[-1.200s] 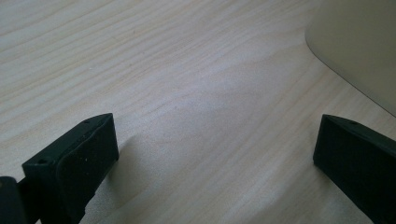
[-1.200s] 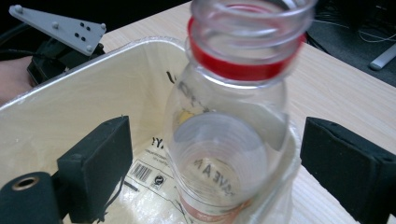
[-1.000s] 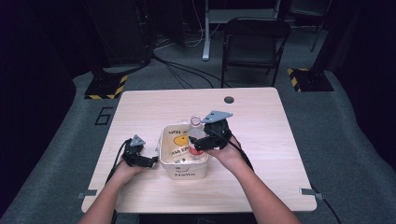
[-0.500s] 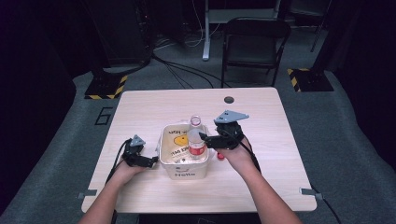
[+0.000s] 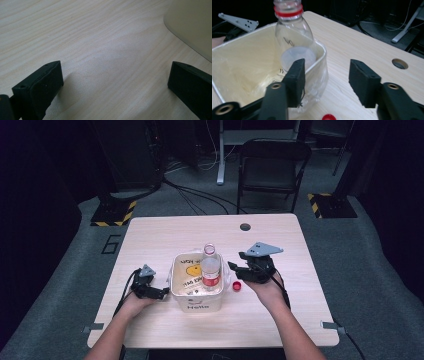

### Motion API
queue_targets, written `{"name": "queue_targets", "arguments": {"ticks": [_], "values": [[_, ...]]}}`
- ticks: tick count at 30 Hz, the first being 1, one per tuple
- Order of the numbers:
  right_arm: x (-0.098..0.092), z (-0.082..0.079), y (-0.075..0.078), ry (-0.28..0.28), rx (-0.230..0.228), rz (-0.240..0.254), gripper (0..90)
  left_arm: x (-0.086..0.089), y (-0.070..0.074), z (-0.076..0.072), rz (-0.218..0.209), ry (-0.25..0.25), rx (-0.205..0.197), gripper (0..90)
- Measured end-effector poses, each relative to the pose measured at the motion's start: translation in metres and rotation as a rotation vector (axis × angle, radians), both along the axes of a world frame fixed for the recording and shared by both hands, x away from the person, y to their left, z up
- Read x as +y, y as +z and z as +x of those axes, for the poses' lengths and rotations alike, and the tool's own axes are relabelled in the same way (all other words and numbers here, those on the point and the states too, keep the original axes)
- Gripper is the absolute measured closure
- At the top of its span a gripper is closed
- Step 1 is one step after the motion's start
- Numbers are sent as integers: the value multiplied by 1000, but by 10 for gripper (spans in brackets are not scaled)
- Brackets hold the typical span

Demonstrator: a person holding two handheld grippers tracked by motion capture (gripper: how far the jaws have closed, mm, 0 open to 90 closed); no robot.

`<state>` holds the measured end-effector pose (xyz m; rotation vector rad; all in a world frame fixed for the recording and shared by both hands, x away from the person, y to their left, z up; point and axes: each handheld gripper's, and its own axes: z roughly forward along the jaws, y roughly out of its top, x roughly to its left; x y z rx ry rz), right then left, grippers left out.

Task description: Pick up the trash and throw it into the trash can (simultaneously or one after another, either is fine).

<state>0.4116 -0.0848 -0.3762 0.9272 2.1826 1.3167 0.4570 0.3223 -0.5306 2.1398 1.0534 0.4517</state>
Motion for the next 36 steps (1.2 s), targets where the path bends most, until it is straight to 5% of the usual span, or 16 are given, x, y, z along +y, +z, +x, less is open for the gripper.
{"name": "queue_targets", "arguments": {"ticks": [20,36], "values": [[-38,1,-54,-98,69,25,429,0,0,0,9,-4,3,0],[-28,10,-97,-71,102,-14,435,0,0,0,-1,2,7,0]]}}
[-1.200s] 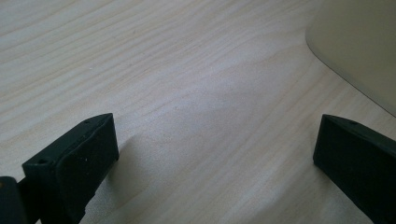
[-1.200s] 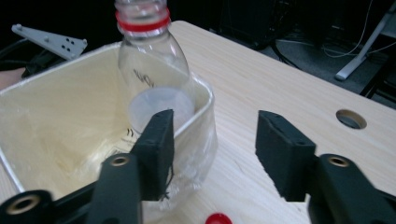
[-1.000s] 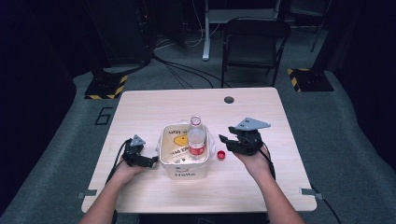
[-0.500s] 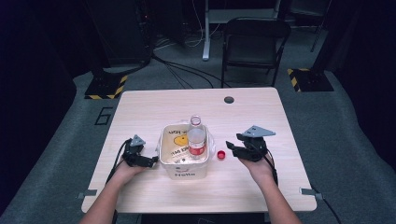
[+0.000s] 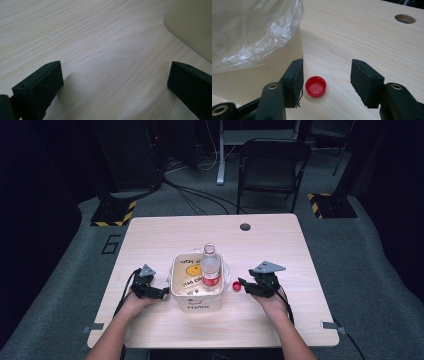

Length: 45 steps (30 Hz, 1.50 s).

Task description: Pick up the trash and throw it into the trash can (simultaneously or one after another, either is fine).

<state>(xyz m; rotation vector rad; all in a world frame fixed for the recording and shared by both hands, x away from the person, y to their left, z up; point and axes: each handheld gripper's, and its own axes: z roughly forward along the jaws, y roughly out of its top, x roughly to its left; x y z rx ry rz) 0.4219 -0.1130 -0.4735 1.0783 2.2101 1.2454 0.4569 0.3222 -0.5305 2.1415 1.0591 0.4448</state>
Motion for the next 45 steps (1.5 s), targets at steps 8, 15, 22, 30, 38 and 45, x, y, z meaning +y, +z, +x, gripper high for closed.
{"name": "queue_targets", "arguments": {"ticks": [8,15,22,30,38,45], "values": [[10,6,-17,22,35,-11,487,0,0,0,6,-4,-3,0],[17,8,-27,37,57,-47,490,0,0,0,4,-2,-2,0],[20,12,-36,39,90,-67,479,1,0,0,9,-5,-4,0],[21,17,-41,35,112,-79,477,0,0,0,4,-1,-5,0],[22,19,-44,37,119,-77,479,1,0,0,9,-5,-4,0],[27,19,-46,47,117,-112,566,0,0,-1,-2,2,1,0]]}}
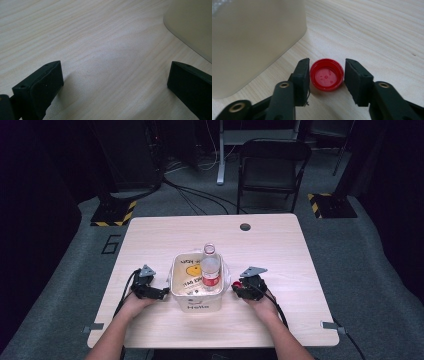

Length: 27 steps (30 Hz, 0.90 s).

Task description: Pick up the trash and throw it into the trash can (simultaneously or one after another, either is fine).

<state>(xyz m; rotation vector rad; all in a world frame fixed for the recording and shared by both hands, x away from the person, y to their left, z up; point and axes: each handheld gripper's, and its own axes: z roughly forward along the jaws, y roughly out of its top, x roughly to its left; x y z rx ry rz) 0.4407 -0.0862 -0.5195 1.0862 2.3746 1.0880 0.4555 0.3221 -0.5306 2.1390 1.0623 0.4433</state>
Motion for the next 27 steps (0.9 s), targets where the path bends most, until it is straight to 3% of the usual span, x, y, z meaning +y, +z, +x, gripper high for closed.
{"name": "queue_targets", "arguments": {"ticks": [8,16,27], "values": [[-2,-2,4,-8,-3,3,575,0,0,1,5,-5,-3,0],[-9,-10,19,-11,-37,36,577,0,0,1,5,-4,-3,0],[-20,-14,36,-21,-18,77,579,0,1,1,14,-9,-5,0]]}}
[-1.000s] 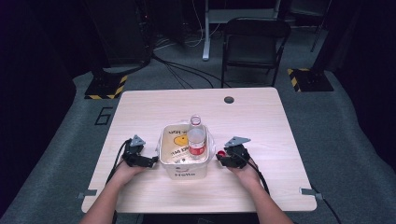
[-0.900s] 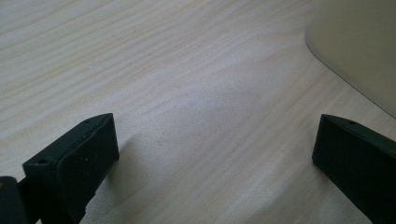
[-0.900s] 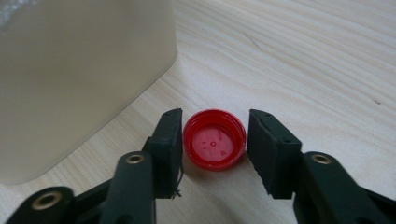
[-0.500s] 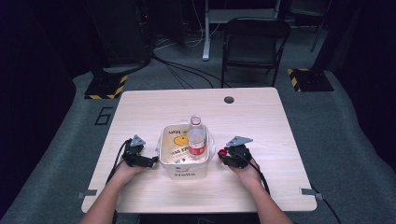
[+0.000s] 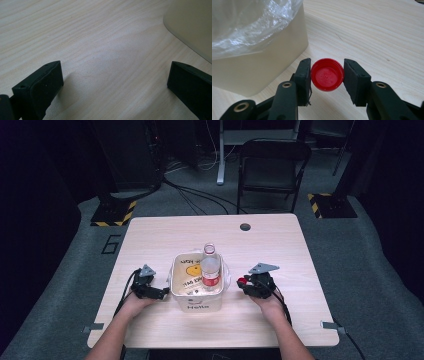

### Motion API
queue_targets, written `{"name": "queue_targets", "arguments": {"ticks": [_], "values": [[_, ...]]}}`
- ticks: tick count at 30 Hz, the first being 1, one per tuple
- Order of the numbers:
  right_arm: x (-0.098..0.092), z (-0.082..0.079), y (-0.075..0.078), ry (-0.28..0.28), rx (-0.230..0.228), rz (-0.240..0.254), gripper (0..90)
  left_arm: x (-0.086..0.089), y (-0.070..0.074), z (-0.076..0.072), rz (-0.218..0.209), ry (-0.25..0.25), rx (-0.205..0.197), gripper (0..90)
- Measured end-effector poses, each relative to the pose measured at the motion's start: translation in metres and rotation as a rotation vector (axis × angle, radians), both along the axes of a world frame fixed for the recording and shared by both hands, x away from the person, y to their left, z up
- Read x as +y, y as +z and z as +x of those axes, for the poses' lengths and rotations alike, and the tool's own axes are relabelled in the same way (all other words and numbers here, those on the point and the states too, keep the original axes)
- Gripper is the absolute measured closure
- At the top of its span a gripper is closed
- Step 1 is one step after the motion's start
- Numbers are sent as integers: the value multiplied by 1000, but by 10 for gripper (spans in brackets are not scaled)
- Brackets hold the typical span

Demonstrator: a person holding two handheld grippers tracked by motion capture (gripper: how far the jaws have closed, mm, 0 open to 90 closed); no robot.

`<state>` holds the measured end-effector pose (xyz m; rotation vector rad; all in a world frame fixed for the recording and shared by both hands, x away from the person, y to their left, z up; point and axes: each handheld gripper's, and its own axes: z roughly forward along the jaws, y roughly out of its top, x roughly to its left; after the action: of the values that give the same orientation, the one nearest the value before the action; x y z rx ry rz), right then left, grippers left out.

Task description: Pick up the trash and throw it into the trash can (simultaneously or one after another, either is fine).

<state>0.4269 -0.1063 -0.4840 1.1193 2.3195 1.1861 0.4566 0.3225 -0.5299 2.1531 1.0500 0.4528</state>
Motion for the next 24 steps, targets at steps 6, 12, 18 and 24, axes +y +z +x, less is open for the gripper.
{"name": "queue_targets", "arguments": {"ticks": [6,12,18,24], "values": [[-3,-4,12,9,-6,8,579,-1,0,0,-10,8,0,0],[-6,-7,24,10,-16,11,580,-1,0,0,-10,8,-1,0],[-10,-11,45,24,-41,20,579,-1,0,0,-10,8,-1,0],[-10,-19,74,55,-79,37,580,-1,0,0,-11,8,-1,0]]}}
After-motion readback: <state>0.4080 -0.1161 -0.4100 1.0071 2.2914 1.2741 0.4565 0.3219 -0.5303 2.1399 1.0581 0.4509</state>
